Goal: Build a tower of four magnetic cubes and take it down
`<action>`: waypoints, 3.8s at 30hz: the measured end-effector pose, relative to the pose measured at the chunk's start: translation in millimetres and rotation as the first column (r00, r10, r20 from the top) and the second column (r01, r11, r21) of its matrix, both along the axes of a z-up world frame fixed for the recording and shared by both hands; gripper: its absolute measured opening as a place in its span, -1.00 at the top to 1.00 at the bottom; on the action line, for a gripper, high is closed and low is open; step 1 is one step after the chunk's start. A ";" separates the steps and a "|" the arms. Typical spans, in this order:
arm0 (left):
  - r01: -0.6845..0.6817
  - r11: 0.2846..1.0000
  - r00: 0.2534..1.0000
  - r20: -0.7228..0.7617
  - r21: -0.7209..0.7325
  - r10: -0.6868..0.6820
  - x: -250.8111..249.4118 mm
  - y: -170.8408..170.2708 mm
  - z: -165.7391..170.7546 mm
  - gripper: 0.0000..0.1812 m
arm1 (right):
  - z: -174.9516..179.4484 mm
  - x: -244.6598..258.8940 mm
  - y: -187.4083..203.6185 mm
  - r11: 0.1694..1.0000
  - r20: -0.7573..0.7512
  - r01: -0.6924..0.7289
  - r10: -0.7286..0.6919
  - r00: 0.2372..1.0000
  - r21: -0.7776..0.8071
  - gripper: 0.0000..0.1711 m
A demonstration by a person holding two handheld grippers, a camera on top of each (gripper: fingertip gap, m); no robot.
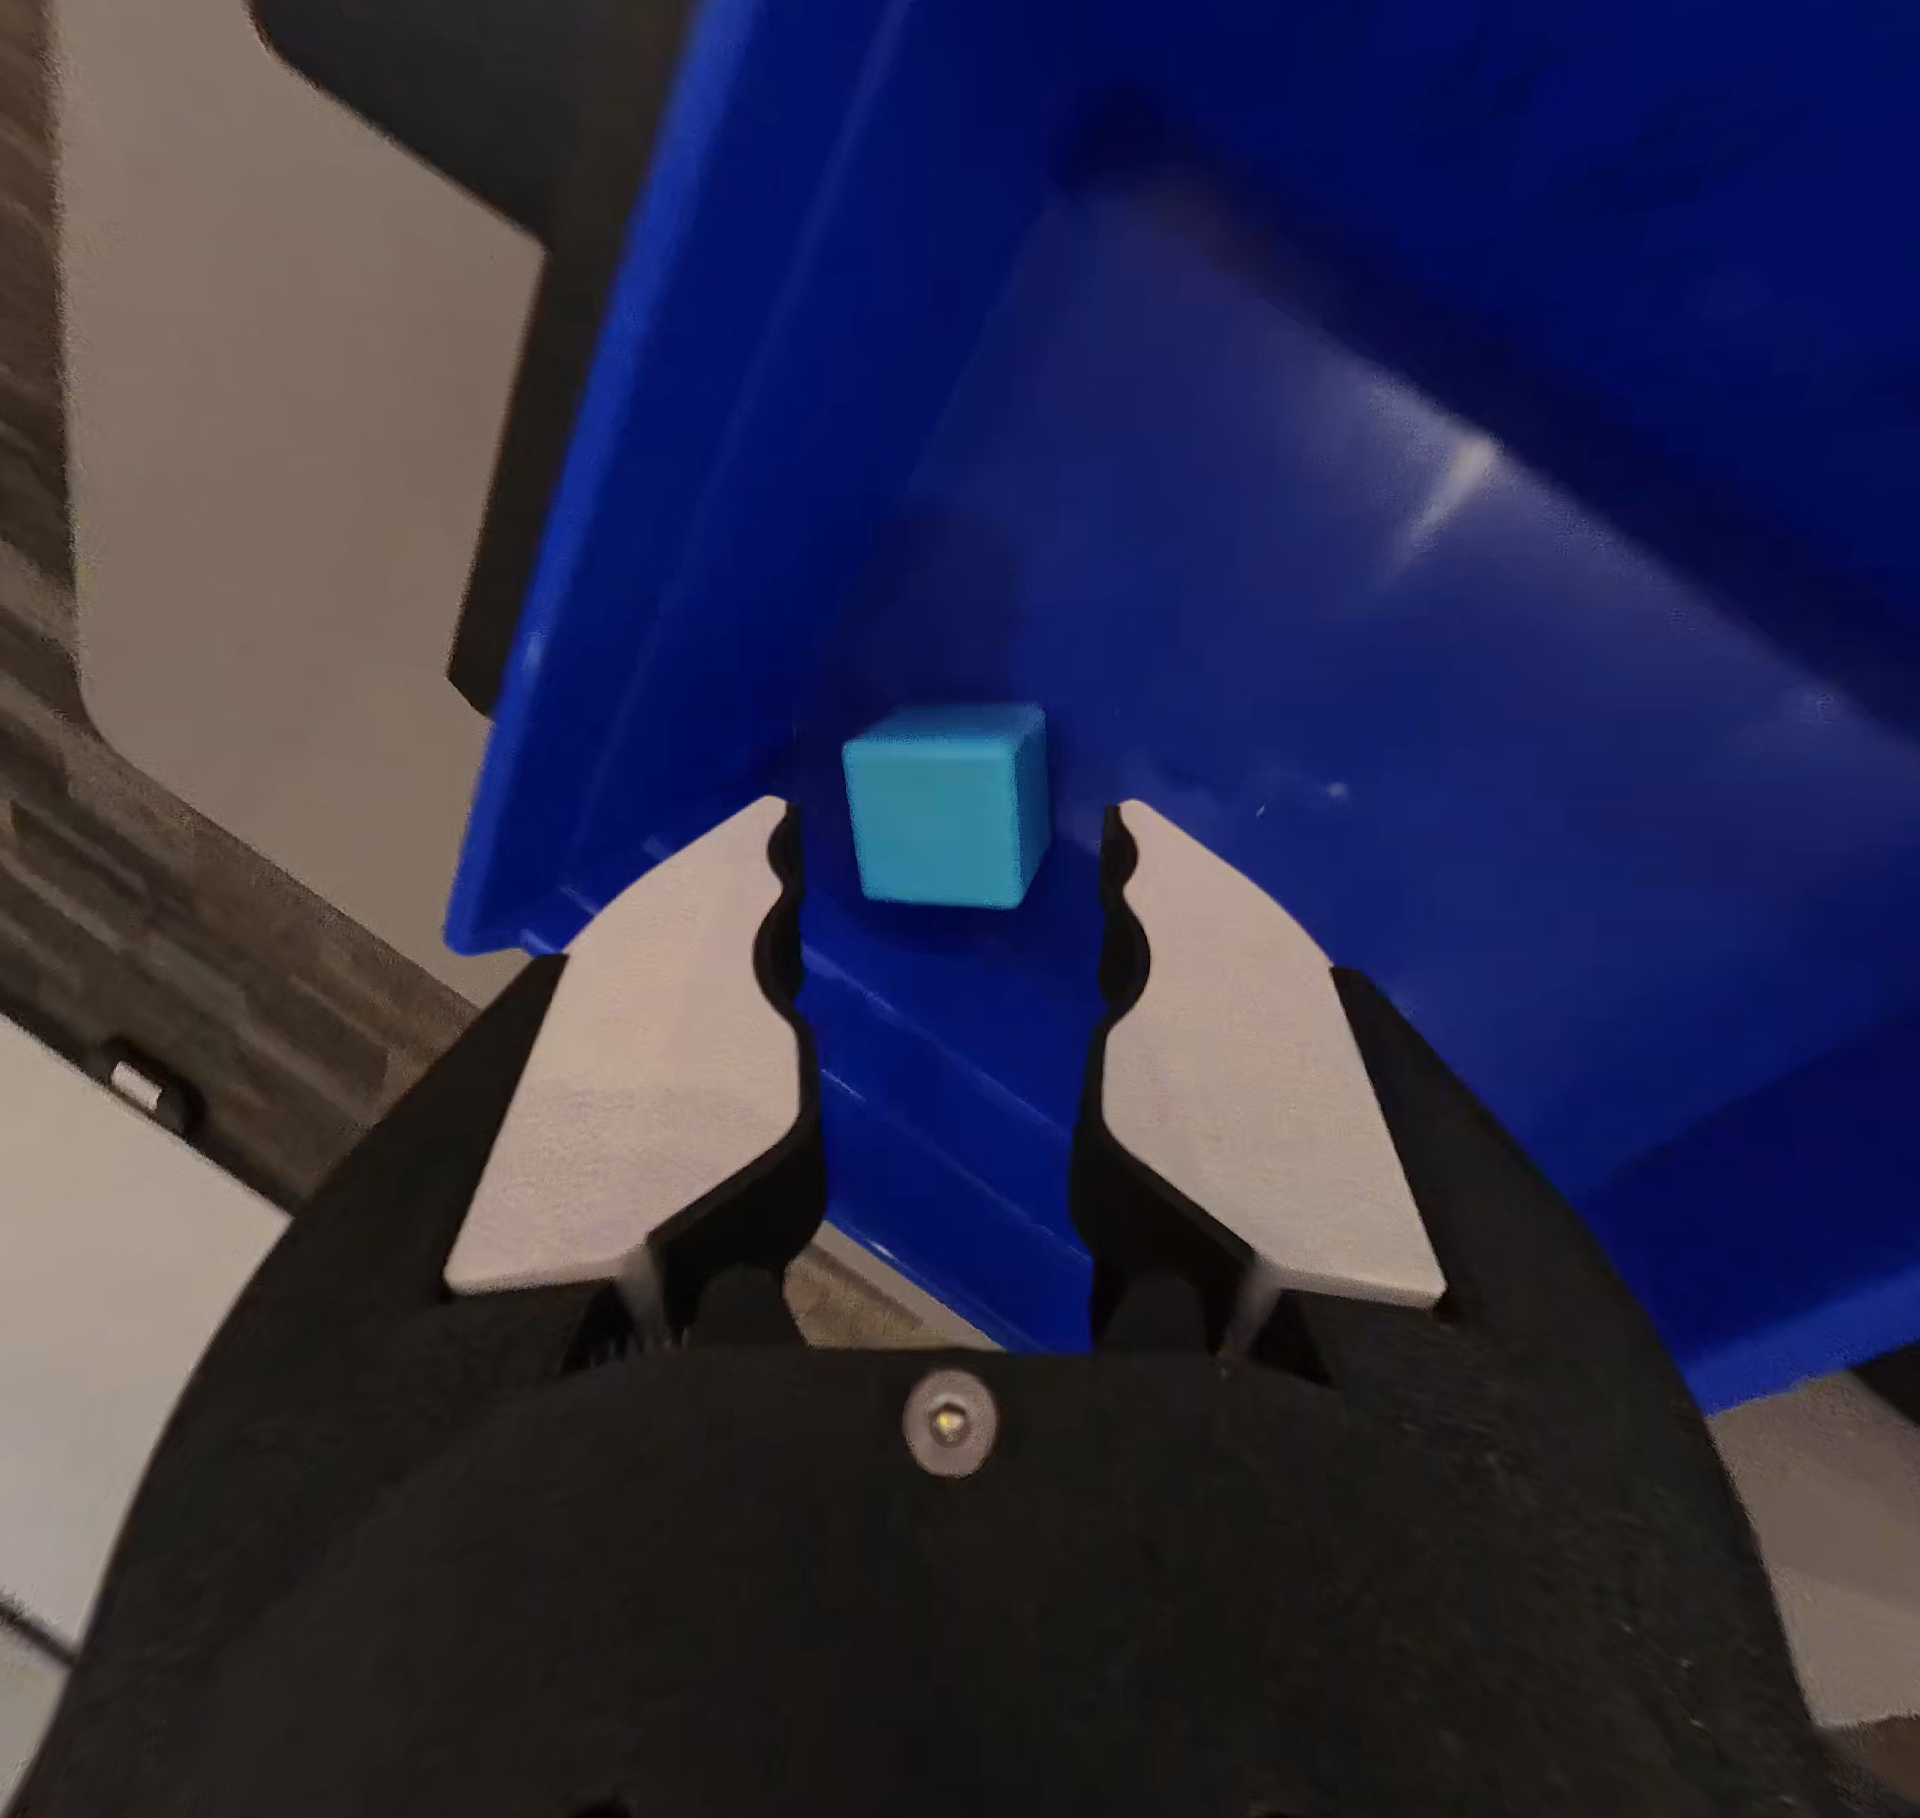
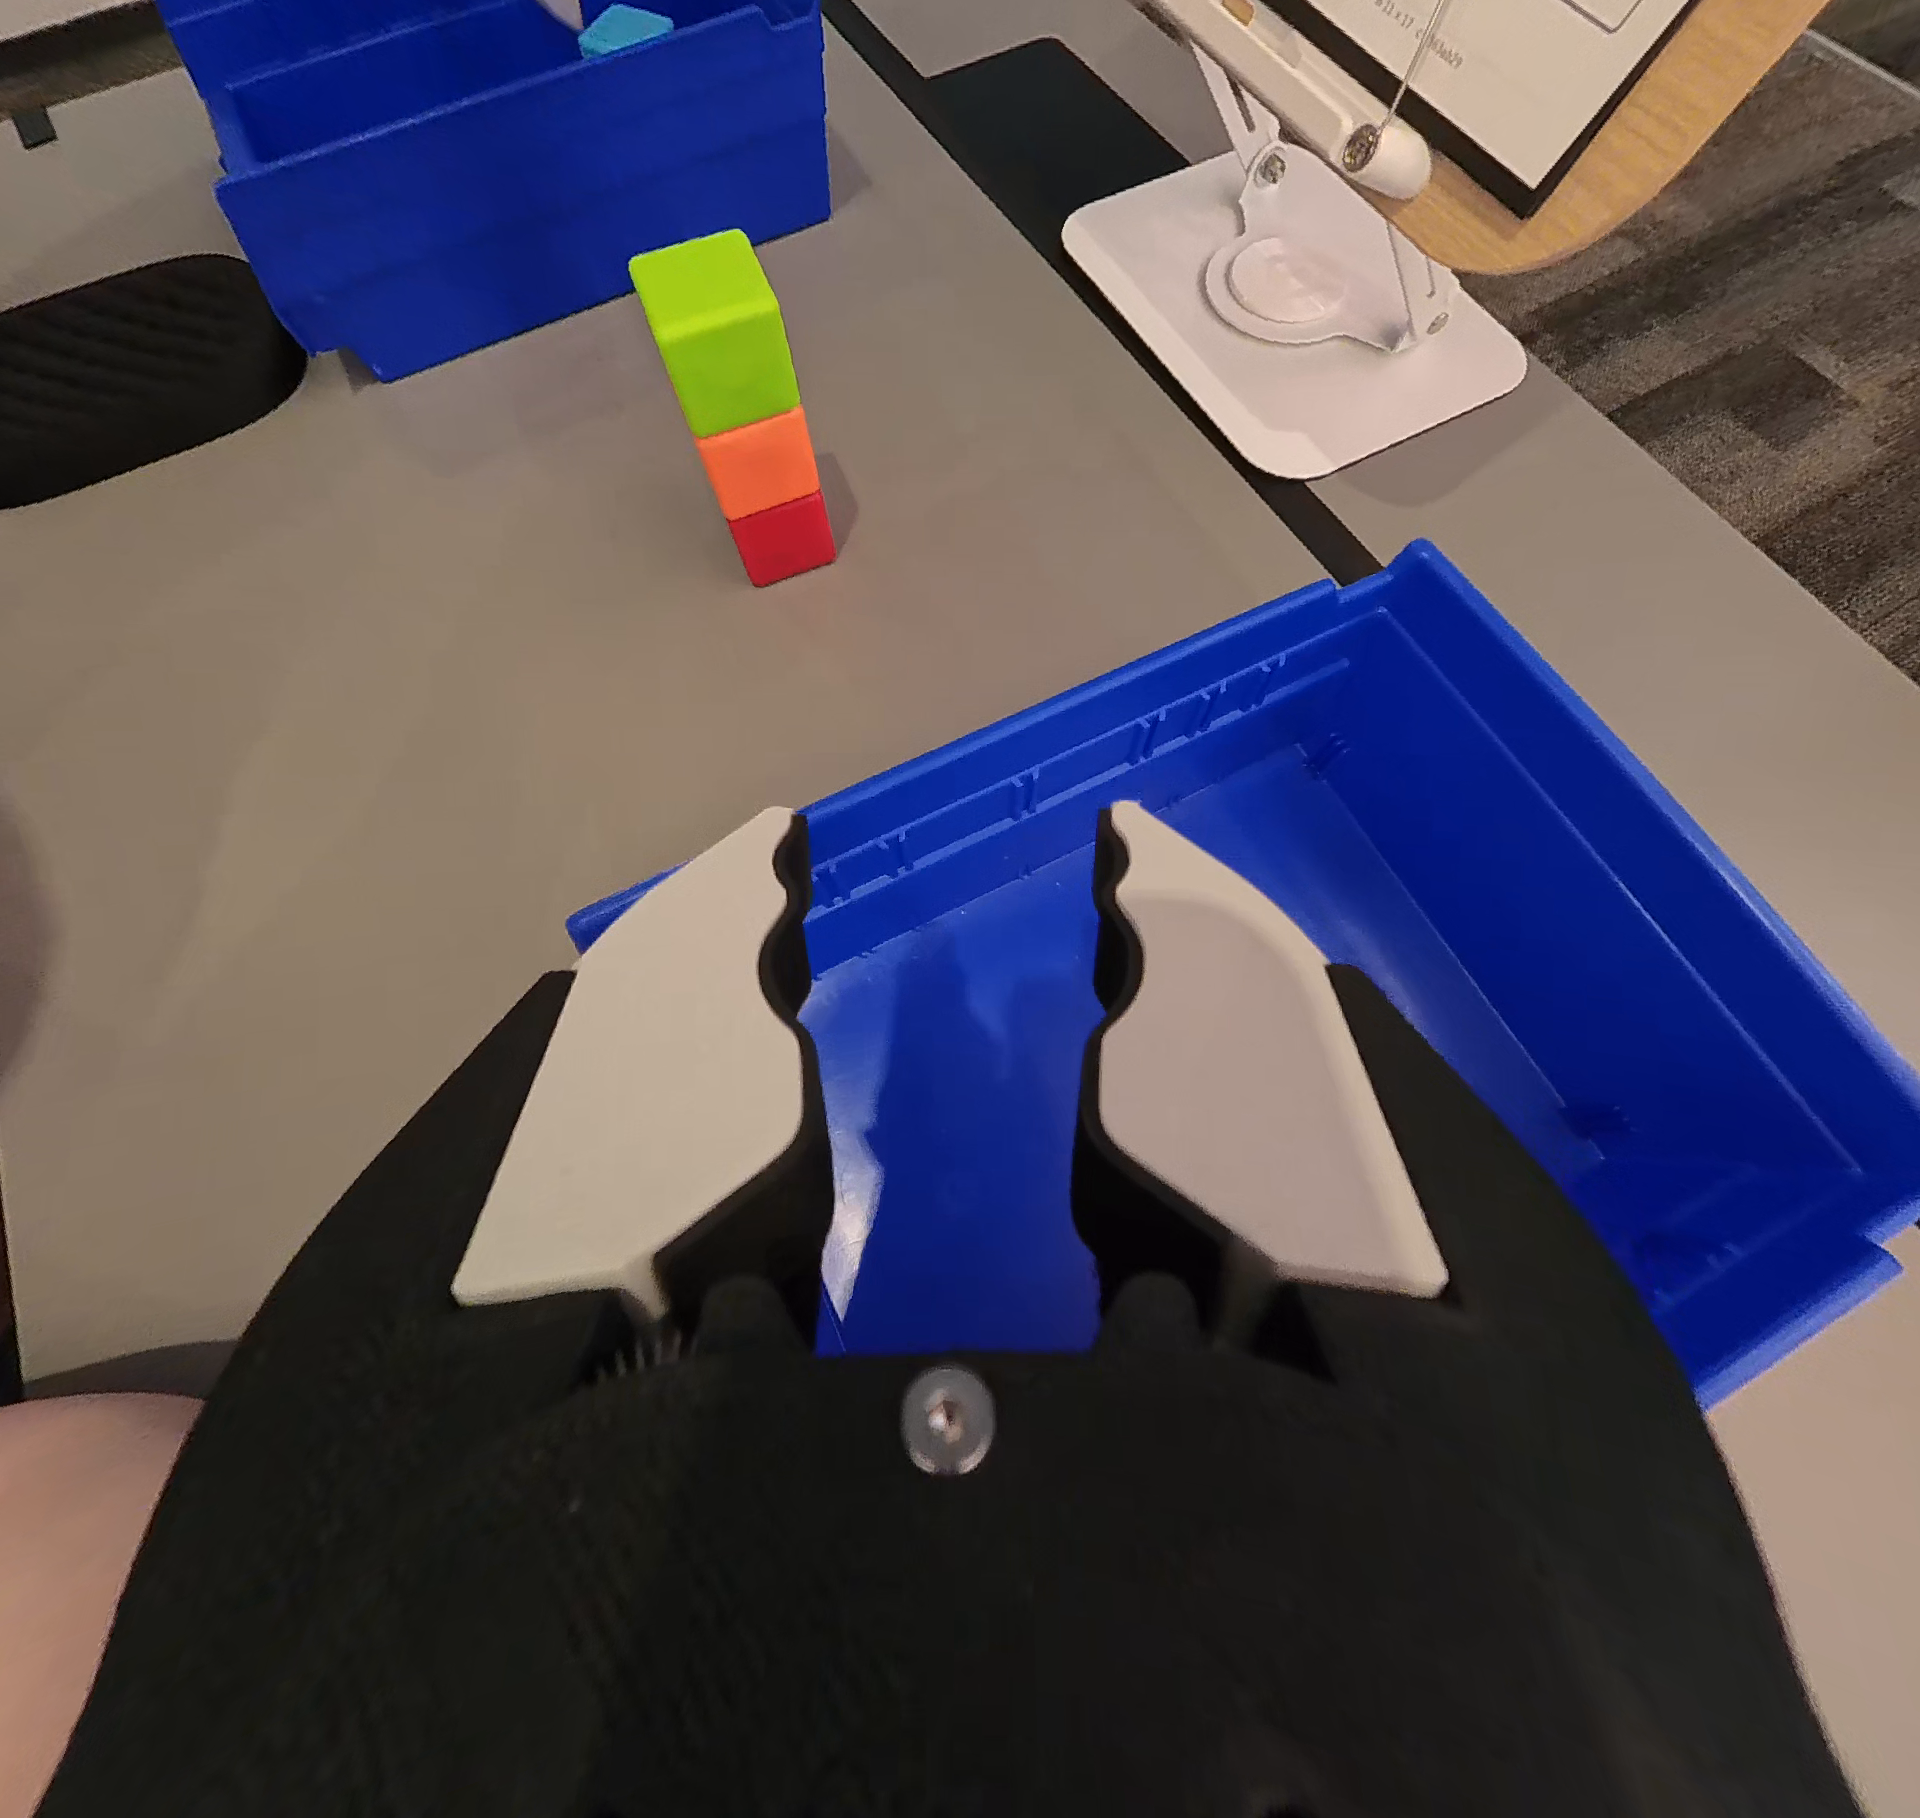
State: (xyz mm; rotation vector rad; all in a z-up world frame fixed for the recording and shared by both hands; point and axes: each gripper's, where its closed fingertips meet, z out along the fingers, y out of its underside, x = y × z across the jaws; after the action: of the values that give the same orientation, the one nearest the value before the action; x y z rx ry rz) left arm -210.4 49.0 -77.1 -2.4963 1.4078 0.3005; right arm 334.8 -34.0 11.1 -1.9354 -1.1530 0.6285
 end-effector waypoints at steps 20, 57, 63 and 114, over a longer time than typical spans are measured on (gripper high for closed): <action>-0.057 0.993 0.983 -0.181 -0.107 0.037 -30.9 7.6 -53.9 0.46 | -12.3 0.0 2.7 0.999 0.024 -0.008 0.009 1.000 -0.047 0.39; 0.652 0.756 0.720 -0.270 -0.050 -0.639 320.8 -59.2 68.5 0.47 | -17.9 3.5 0.7 0.997 0.008 -0.026 0.027 1.000 -0.077 0.39; 0.622 0.781 0.751 -0.246 -0.047 -0.613 322.4 -57.9 66.2 0.47 | -23.0 5.1 1.6 0.995 0.009 -0.025 0.026 1.000 -0.097 0.39; -0.457 0.774 0.354 0.888 0.439 -0.294 338.3 -42.3 23.5 0.20 | 38.2 -152.9 33.1 0.981 -0.097 -0.007 0.026 0.995 0.195 0.40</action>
State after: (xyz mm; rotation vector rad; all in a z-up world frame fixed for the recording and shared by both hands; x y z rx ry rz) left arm 127.9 6.7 -53.6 -1.5628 0.4776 -0.5459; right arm 181.8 -0.9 49.3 -1.7126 -1.1259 0.5915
